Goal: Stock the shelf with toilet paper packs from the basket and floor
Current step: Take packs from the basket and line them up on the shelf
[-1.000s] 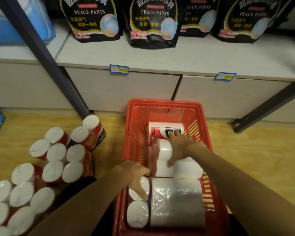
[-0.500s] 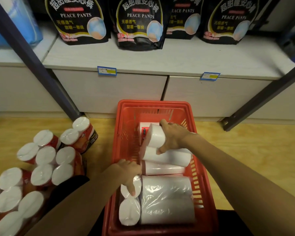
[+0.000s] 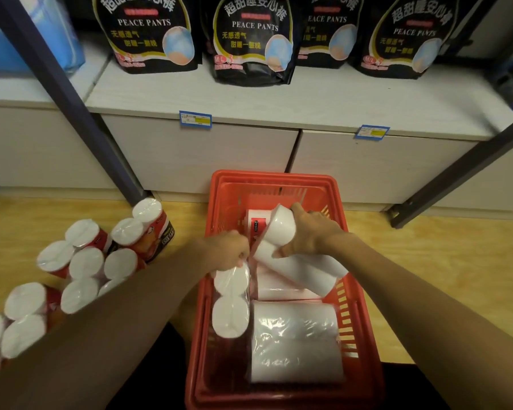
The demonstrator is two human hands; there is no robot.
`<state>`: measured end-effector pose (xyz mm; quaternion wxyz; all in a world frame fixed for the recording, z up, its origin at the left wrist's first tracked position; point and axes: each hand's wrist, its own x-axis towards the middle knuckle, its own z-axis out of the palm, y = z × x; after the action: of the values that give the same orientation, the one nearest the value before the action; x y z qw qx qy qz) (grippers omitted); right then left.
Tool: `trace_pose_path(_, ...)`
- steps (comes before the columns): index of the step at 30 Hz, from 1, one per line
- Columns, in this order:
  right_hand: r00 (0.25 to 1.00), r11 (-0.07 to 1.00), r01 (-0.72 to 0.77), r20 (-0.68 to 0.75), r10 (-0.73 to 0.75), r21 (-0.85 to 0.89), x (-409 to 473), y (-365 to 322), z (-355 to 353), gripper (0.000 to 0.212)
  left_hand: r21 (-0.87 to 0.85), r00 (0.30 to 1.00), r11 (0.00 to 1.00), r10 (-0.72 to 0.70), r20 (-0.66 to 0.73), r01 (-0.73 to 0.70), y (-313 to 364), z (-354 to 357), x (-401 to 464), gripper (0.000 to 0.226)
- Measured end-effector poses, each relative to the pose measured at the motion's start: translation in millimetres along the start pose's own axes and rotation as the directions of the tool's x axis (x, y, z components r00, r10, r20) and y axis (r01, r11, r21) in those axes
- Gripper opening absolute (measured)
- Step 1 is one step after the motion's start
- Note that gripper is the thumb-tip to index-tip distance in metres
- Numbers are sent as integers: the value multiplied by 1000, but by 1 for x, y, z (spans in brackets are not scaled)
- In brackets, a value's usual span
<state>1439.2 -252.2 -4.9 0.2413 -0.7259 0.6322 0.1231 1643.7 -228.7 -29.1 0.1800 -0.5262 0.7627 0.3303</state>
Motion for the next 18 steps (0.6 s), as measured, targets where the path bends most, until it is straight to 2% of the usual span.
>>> trace_pose_path(4, 992, 997, -72, -102, 71, -10, 0, -1, 4, 93, -41, 994, 999, -13, -105, 9, -16, -13, 3, 34)
trace_pose_path(6, 986, 995, -100, -136, 99, -4, 1, 0, 5, 92, -25, 992, 999, 34, -118, -37, -14, -1, 4, 32)
trace_pose_path(8, 982, 993, -120, -144, 120, 8, 2, 0, 5, 90, 12, 963, 993, 117, -242, -117, -10, 10, 3, 32)
trace_pose_path(10, 981, 992, -123, -145, 125, 21, 2, -1, 5, 85, -59, 972, 987, 134, -195, -148, -14, 18, 6, 33)
trace_pose_path(12, 980, 992, -121, -153, 126, 39, 1, -2, 5, 81, -182, 996, 981, 55, -71, -67, -17, 18, 6, 18)
trace_pose_path(15, 973, 988, -144, -177, 152, 55, -1, -3, 5, 82, -120, 996, 990, 64, -60, -71, -17, 16, 5, 30)
trace_pose_path(18, 960, 976, -186, -189, 205, 116, -3, -3, 6, 81, -160, 989, 978, 121, -90, -134, -10, 14, -2, 8)
